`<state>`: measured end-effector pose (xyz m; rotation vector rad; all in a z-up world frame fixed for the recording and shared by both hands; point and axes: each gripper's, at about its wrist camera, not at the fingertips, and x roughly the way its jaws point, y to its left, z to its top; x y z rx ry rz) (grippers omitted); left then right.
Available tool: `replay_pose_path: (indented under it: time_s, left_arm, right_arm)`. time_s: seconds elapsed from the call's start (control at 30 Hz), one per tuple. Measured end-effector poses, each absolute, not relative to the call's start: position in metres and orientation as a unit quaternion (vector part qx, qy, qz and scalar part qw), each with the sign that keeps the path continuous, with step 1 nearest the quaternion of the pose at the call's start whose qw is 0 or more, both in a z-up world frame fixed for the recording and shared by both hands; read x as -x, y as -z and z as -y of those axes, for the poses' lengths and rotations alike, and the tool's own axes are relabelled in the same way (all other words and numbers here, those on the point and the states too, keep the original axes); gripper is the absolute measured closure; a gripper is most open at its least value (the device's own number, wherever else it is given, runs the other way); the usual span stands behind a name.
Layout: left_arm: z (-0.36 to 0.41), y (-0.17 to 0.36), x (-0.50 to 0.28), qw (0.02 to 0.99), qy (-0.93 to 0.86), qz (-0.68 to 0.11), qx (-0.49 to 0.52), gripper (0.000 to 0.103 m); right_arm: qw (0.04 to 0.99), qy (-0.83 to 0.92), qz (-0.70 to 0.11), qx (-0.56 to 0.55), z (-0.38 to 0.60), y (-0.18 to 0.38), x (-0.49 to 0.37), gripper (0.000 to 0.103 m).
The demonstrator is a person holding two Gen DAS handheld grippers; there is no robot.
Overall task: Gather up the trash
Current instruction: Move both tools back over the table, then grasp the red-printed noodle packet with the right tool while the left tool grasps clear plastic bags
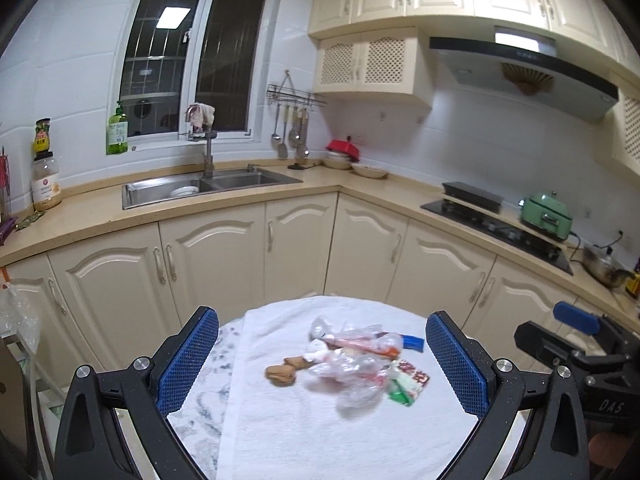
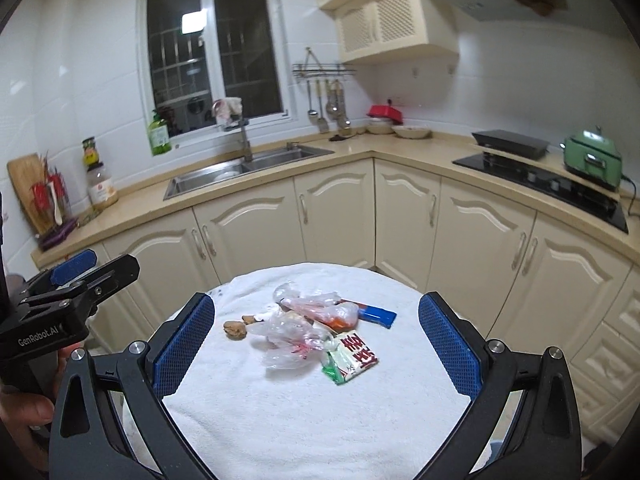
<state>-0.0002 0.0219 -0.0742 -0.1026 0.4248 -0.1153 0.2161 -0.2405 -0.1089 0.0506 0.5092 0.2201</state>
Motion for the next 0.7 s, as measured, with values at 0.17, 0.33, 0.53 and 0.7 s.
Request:
replay_pose_path:
  time_s: [0.17, 0.33, 0.53, 0.7]
  left_arm:
    - [-0.012, 0.089, -0.020, 0.968, 0.053, -0.242, 0.048, 0.001]
    - [0.001, 0.101, -0.060, 0.955, 0.052, -0.287, 0.046, 0.001]
    - [0.012, 0.110, -0.117, 0.943, 0.050, -0.325, 0.043, 0.001]
    - [0.025, 0.122, -0.165, 0.932, 0.043, -0.357, 0.038, 0.001]
  right_arm:
    - [0.954, -0.099, -0.283, -0.002, 0.243, 0.130, -0.234, 0.000]
    - [0.936, -0.092, -0.339, -0.005, 0.256, 0.174, -0.261, 0.000]
    - [0.909, -0.096, -0.407, -0.002, 0.266, 0.238, -0.298, 0.000]
    - [0.894, -0.097, -0.438, 0.020, 0.262, 0.273, -0.322, 0.000]
